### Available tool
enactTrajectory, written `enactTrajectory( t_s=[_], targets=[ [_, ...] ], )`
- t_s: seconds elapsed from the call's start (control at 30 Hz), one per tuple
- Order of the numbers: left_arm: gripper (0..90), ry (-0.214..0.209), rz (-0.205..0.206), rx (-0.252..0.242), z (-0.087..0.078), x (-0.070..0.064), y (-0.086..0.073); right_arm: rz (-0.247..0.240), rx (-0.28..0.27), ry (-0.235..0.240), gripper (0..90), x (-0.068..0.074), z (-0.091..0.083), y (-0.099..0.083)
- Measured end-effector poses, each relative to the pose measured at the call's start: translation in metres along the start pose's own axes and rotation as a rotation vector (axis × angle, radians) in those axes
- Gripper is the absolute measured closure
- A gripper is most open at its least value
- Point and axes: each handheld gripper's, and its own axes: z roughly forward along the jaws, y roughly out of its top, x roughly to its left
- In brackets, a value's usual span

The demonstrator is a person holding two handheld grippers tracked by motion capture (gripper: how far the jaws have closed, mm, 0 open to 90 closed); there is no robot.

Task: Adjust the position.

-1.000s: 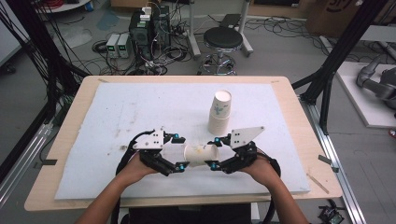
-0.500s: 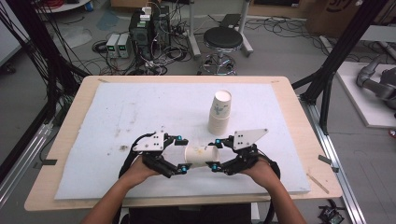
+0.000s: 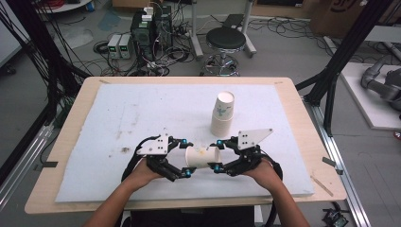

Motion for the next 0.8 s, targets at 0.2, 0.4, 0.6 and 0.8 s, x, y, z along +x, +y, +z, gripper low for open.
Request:
enactTrajectory(
  t_s=[0.2,0.4,0.6,0.8],
  targets=[
    [25.8,-0.002,0.027,-0.008,-0.0012,-0.0001,0.0003,0.018,-0.012,0.013,37.3,-0.0013,0.0012,-0.0016],
    [30.7,-0.003,0.029,0.000,-0.0030,-0.0006,0.0014,0.023,-0.011,0.018,37.4,-0.0024,0.0009,-0.0020],
    [34.6,-0.016,0.013,0.013,-0.0045,-0.0009,0.0029,0.036,0.004,0.011,31.9,-0.0031,0.0013,-0.0010],
    [36.2,-0.016,0.015,0.015,-0.0046,-0.0010,0.0035,0.044,0.030,0.012,28.6,-0.0015,0.0049,0.0016]
  ],
)
